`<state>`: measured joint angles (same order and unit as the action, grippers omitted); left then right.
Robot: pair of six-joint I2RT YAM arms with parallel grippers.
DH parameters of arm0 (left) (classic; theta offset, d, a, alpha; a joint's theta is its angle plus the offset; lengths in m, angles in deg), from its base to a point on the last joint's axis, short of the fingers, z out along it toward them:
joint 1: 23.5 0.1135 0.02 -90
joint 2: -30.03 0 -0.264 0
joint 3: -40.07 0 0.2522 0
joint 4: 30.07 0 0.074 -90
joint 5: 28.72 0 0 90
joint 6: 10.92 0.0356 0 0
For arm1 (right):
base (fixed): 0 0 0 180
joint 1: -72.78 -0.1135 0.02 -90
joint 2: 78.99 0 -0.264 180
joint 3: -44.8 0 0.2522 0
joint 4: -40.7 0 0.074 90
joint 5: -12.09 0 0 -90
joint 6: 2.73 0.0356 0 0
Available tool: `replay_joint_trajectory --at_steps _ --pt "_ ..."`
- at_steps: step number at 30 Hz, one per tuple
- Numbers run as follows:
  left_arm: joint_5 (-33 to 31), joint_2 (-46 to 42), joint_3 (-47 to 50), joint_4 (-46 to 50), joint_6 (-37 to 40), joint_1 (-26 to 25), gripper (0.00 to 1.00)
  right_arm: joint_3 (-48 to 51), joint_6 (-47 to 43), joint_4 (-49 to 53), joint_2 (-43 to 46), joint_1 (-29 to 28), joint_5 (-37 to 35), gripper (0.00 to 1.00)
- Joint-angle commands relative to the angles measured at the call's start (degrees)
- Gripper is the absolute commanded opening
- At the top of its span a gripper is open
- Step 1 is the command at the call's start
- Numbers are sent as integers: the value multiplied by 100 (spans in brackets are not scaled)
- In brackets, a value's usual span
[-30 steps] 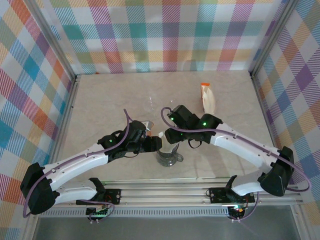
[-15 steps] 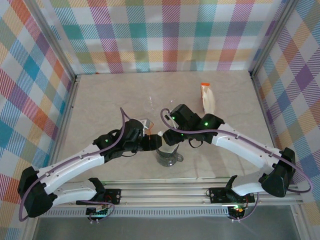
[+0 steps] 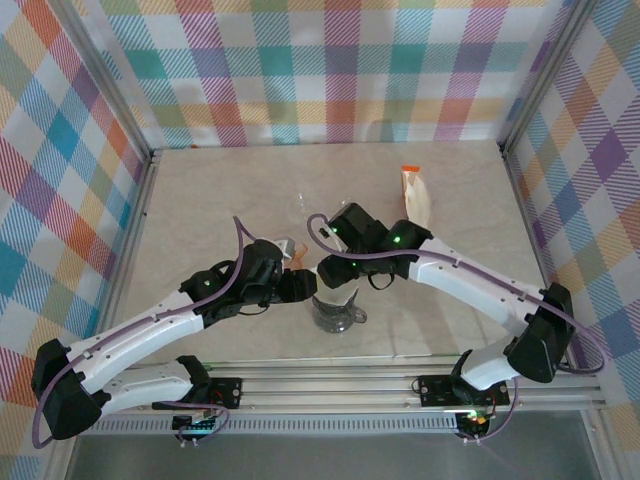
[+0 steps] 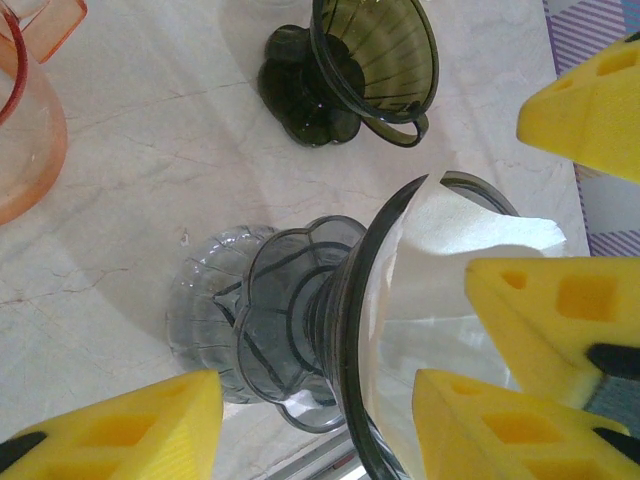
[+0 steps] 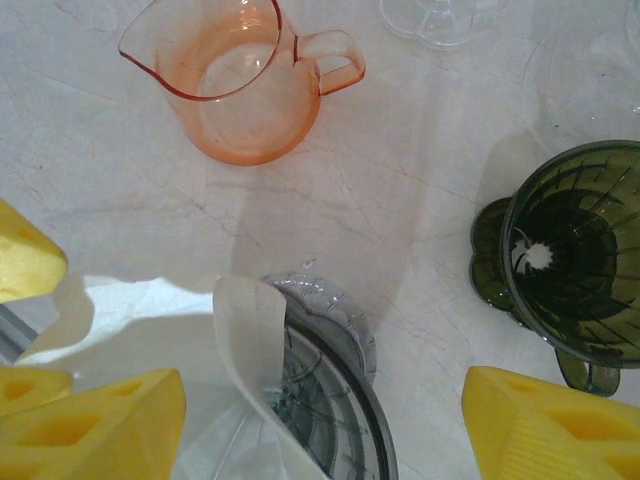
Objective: Place the coffee filter in the dripper
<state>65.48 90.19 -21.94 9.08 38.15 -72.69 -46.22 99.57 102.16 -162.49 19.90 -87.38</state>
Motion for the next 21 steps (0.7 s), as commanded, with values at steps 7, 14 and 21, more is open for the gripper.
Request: replay_joint_trajectory --at_steps 7,14,21 --pt "27 82 74 -25 -26 27 49 -309 221 287 -294 116 -597 67" --pt "33 116 95 -58 -33 31 48 -194 15 62 -133 112 -155 74" --pt "58 153 70 -95 -47 31 48 -10 -122 -79 -6 112 260 77"
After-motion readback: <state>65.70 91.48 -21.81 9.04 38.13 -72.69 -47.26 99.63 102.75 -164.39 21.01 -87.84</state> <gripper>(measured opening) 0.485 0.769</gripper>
